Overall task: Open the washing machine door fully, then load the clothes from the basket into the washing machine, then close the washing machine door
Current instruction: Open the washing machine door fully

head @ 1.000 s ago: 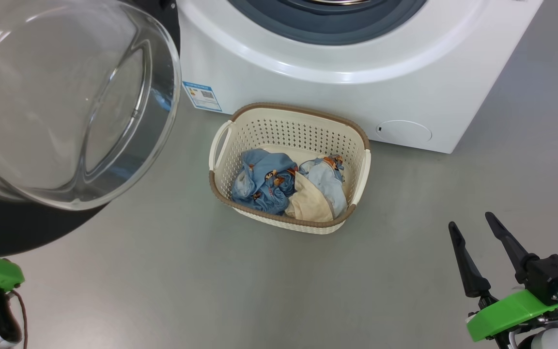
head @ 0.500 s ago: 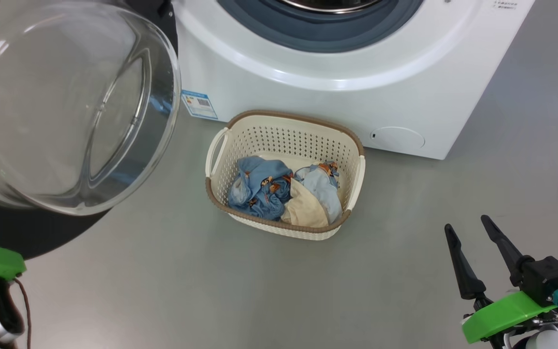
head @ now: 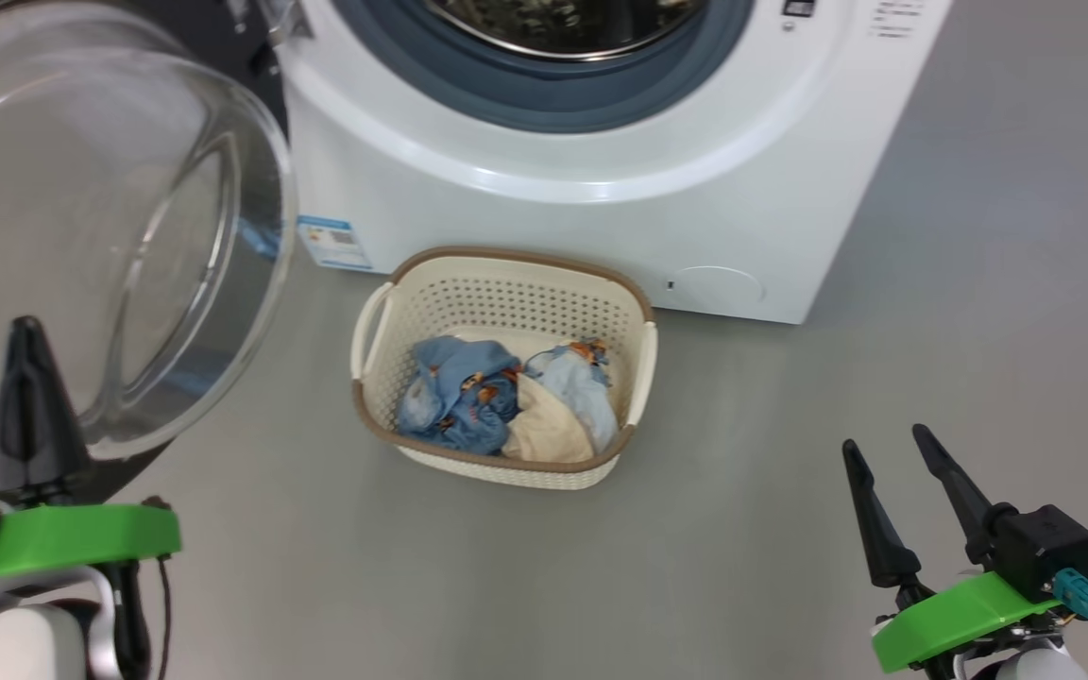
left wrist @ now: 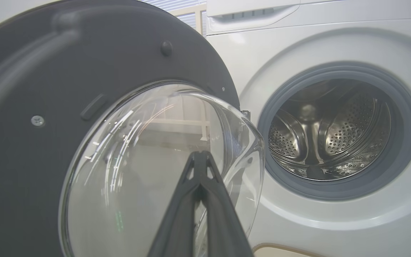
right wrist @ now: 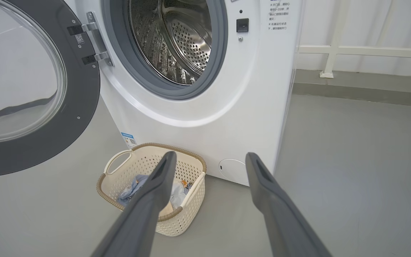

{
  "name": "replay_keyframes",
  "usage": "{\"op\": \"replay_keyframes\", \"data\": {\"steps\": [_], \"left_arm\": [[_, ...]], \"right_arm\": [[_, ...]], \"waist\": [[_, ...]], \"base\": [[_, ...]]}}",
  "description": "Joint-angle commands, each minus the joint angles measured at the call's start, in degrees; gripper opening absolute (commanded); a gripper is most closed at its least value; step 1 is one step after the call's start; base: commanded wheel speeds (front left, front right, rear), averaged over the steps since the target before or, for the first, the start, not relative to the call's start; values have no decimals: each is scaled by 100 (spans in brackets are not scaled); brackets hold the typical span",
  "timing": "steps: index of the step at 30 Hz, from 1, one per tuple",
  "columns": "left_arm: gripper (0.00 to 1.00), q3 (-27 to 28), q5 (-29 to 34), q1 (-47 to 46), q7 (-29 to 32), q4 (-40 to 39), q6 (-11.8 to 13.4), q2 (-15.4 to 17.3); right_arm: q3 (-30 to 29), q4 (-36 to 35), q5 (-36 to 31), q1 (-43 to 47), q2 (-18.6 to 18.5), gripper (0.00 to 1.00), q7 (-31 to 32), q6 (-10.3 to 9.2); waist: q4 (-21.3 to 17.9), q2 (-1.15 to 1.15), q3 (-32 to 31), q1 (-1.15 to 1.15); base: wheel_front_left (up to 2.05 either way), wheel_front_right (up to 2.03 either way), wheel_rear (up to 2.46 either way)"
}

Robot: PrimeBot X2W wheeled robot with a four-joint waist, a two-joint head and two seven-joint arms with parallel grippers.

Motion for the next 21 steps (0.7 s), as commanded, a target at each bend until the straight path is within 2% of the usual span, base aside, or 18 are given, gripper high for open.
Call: {"op": "replay_keyframes", "data": {"steps": [1, 14, 15, 16, 17, 21], "left_arm": [[0, 82, 87, 7, -35, -198, -69, 120], [0, -634, 94, 268, 51, -345, -188, -10], [42, -654, 101, 319, 50, -338, -177, -13], [75, -668, 101, 370, 47, -340, -168, -16], [100, -693, 130, 429, 50, -332, -161, -9], [100, -767, -11, 696, 110, -268, -140, -34]], "right_arm": [[127, -176, -5, -42, 43, 100, -67, 9], [263, -370, -58, -73, 238, 100, -68, 9], [269, -388, -61, -68, 251, 100, -68, 9], [275, -409, -51, -61, 269, 100, -68, 9], [288, -437, -53, -56, 282, 100, -68, 9], [277, -583, -37, -9, 342, 100, -68, 9]], "waist": [[-234, 0, -75, 0], [-1091, 0, -185, 0], [-1152, 0, -195, 0], [-1211, 0, -202, 0], [-1268, 0, -202, 0], [-1478, 0, -220, 0]], "base": [[0, 0, 0], [0, 0, 0], [0, 0, 0], [0, 0, 0], [0, 0, 0], [0, 0, 0]]}}
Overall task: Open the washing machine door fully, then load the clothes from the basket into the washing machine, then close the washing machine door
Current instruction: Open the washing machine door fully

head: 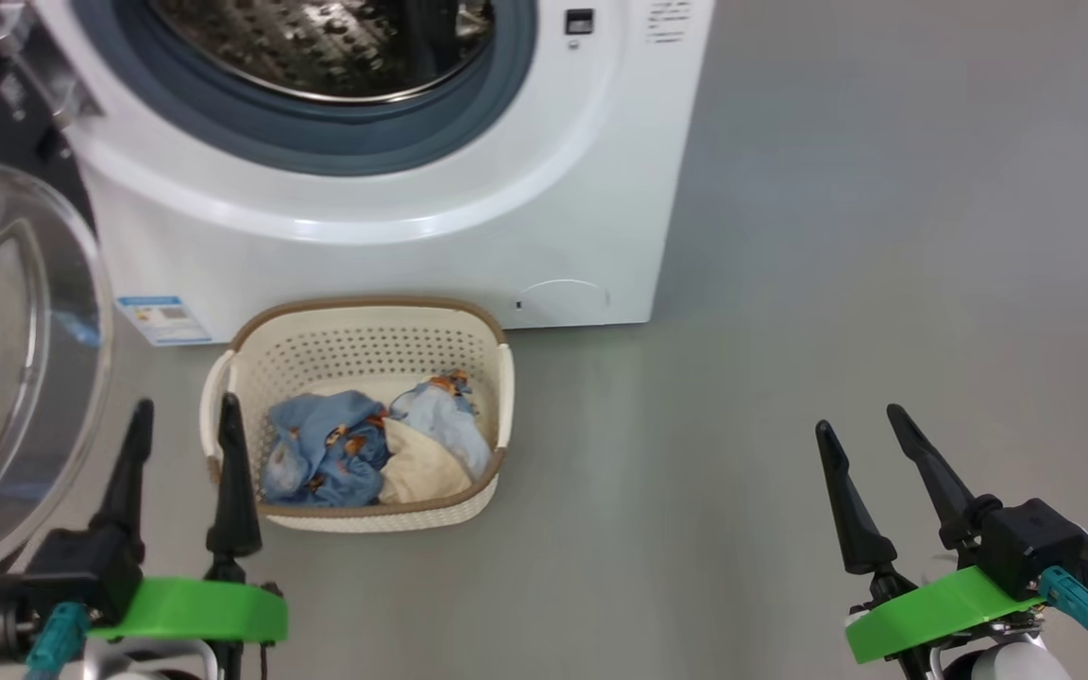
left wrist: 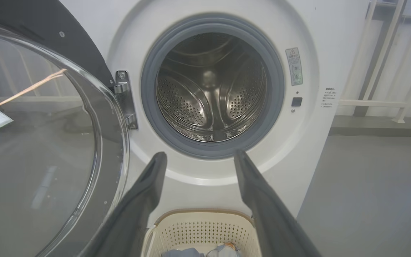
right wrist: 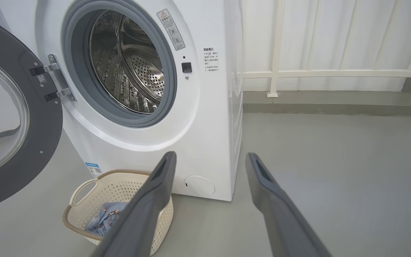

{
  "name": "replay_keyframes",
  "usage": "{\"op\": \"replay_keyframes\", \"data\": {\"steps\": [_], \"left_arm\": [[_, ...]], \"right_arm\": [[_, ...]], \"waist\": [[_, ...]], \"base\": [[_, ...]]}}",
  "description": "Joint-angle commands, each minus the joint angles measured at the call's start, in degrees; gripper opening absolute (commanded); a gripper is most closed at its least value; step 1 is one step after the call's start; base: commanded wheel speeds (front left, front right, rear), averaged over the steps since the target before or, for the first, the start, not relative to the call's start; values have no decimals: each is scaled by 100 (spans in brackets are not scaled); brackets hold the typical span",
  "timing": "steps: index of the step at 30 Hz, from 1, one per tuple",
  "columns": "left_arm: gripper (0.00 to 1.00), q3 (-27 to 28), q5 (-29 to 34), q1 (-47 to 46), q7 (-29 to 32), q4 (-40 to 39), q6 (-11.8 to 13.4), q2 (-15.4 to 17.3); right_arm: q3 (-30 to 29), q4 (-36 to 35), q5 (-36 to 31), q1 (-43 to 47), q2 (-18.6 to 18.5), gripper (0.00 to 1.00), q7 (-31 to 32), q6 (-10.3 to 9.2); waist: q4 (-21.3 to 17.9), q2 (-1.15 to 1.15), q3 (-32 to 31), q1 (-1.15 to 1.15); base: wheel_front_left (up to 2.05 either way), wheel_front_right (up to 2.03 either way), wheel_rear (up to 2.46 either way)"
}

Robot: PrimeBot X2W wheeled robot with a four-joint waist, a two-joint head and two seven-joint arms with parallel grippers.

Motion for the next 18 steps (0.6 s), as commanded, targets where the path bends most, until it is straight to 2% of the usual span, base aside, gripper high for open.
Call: {"op": "replay_keyframes", "data": {"steps": [1, 6, 18], "left_arm": [[100, 147, -87, 44, 48, -77, 42, 91], [100, 104, -172, 265, 85, 5, 36, 82], [100, 127, -191, 794, 158, 127, 215, 102]], "right_arm": [[137, -202, -25, 6, 38, 100, -68, 9], [101, -272, -24, 102, 80, 100, -69, 9], [36, -313, -48, 442, 145, 100, -69, 9]], "waist": [[-185, 0, -58, 0], [-280, 0, -185, 0], [-349, 0, -724, 0]], "base": [[0, 0, 0], [0, 0, 0], [0, 0, 0]]}}
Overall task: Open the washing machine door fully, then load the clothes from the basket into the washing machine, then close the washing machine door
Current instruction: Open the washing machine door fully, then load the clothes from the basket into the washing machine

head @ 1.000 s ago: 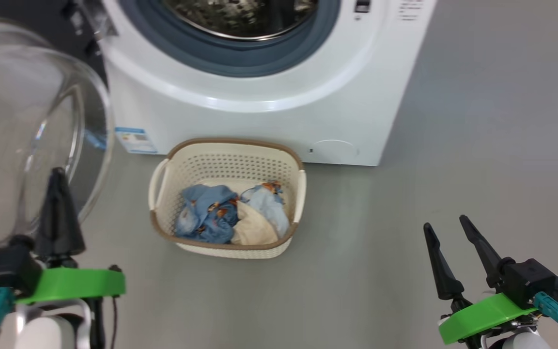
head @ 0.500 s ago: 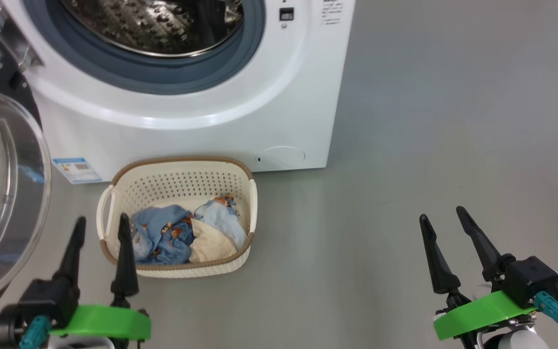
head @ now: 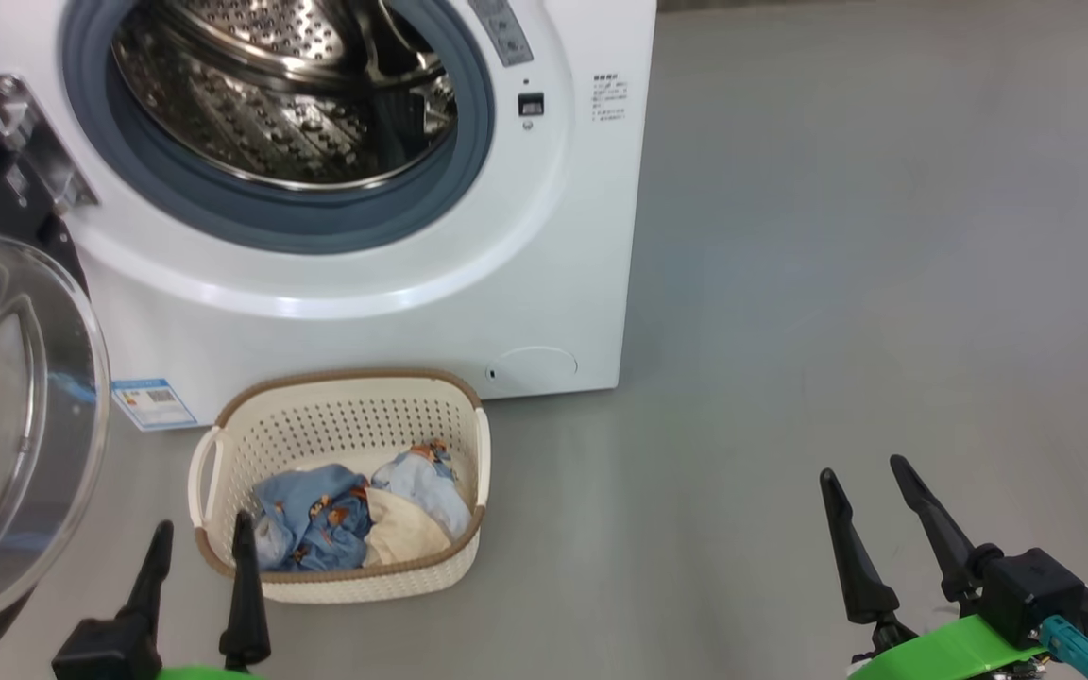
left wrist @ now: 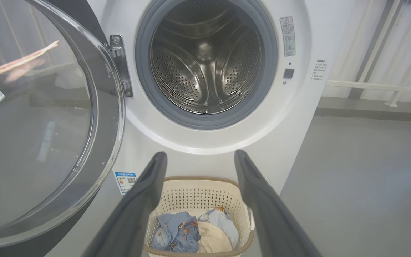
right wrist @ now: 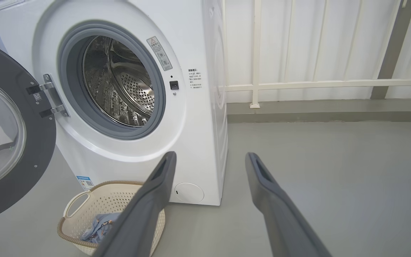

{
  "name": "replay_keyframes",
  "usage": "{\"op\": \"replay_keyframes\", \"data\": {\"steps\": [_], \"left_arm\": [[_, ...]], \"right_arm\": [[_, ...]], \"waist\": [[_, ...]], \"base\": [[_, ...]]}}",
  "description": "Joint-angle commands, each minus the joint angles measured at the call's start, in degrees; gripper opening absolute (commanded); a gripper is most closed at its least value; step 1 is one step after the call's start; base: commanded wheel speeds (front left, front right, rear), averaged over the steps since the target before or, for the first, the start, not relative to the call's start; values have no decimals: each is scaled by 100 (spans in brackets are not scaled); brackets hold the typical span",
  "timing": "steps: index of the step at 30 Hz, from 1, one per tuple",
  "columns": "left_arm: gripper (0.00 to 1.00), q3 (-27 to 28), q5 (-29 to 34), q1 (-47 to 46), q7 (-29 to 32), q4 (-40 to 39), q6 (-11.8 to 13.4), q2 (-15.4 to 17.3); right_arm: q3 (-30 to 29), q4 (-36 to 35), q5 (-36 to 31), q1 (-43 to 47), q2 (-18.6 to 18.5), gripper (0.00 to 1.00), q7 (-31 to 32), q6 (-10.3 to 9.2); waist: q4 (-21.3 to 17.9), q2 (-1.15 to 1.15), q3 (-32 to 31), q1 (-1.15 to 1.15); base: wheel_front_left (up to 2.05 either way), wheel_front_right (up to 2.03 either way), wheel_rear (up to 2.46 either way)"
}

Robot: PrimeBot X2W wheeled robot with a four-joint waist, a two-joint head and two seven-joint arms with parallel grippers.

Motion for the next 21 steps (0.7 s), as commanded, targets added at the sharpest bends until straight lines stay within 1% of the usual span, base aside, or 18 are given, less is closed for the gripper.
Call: {"op": "replay_keyframes", "data": {"steps": [1, 11, 21], "left_arm": [[100, 199, -11, -37, -13, -129, 58, 93], [100, 210, -55, 180, -43, -132, 112, 120], [100, 202, -46, 170, -43, -211, 196, 179]], "right_arm": [[118, -149, -49, -34, 19, 100, -68, 9], [107, -129, -63, 71, 44, 100, -68, 9], [82, -112, -48, 61, 54, 100, -68, 9]], "waist": [[-5, 0, -110, 0], [65, 0, -237, 0], [143, 0, -176, 0]], "base": [[0, 0, 0], [0, 0, 0], [0, 0, 0]]}}
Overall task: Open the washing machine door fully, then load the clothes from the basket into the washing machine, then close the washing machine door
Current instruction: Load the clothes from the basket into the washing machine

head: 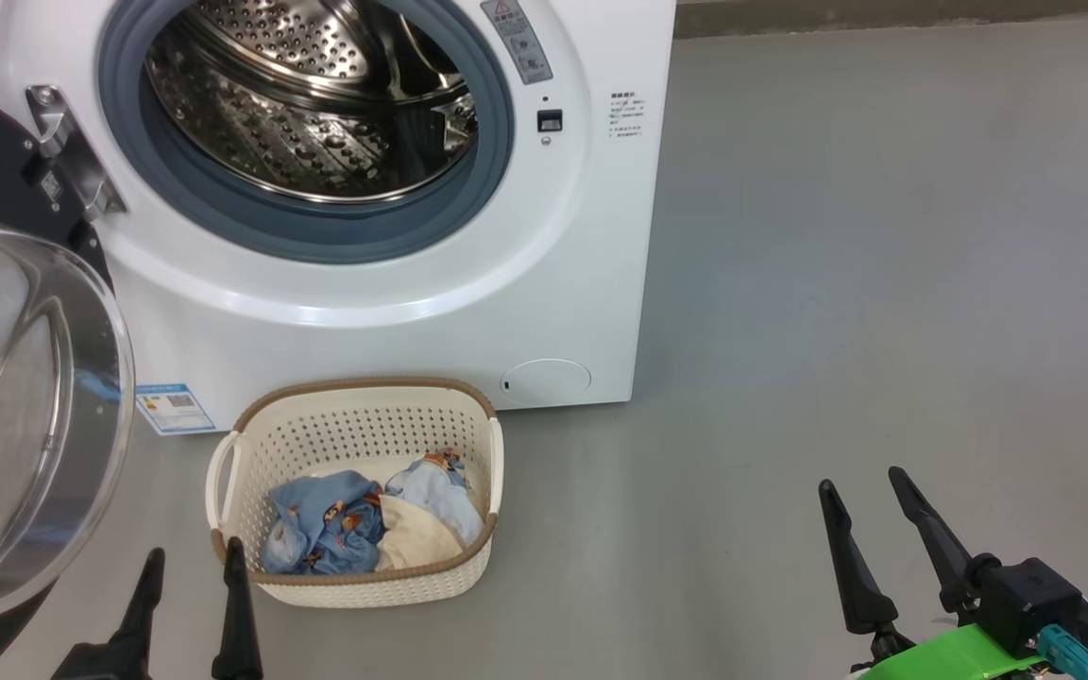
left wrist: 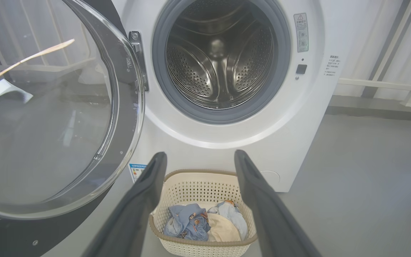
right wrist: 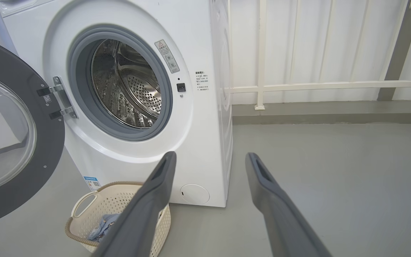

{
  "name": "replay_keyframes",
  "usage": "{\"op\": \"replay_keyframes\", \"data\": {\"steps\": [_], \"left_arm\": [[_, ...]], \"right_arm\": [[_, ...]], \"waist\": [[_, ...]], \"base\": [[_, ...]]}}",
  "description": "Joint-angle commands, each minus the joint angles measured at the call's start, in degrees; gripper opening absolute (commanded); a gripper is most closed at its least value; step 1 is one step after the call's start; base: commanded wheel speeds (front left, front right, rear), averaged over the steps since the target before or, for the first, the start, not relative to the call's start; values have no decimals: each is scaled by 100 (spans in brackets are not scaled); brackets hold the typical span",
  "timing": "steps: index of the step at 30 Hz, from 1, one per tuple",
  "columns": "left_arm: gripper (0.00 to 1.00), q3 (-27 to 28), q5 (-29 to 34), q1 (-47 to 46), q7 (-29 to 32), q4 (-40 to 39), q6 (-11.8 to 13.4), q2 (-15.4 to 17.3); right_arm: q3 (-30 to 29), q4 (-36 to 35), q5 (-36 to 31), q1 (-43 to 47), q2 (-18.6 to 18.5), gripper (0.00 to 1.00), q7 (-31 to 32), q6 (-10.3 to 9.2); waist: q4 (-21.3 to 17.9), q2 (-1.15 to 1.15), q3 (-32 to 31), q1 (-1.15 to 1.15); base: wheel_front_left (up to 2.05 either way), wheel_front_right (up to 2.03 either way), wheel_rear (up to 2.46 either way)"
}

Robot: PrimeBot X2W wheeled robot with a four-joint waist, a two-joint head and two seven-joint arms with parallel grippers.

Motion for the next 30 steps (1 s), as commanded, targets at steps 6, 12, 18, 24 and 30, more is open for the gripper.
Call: {"op": "replay_keyframes", "data": {"steps": [6, 12, 18, 24, 30], "left_arm": [[100, 187, -1, -181, -61, -167, 90, 122], [100, 221, -32, -219, -91, -128, 107, 158], [100, 229, -95, -246, -106, -99, 127, 158], [100, 222, -151, -251, -111, -92, 127, 168], [100, 244, -194, -261, -125, -66, 157, 186]], "right_arm": [[76, -131, -53, -68, 3, 100, -68, 9], [85, -128, -46, -104, 4, 100, -68, 9], [97, -112, -40, -124, 4, 100, -68, 9], [115, -105, -18, -129, 4, 100, -68, 9], [100, -111, -19, -131, 4, 100, -68, 9]], "waist": [[82, 0, 66, 0], [132, 0, 116, 0], [171, 0, 151, 0], [201, 0, 139, 0], [256, 0, 171, 0]], "base": [[0, 0, 0], [0, 0, 0], [23, -23, 0], [102, -102, 0], [183, -183, 0]]}}
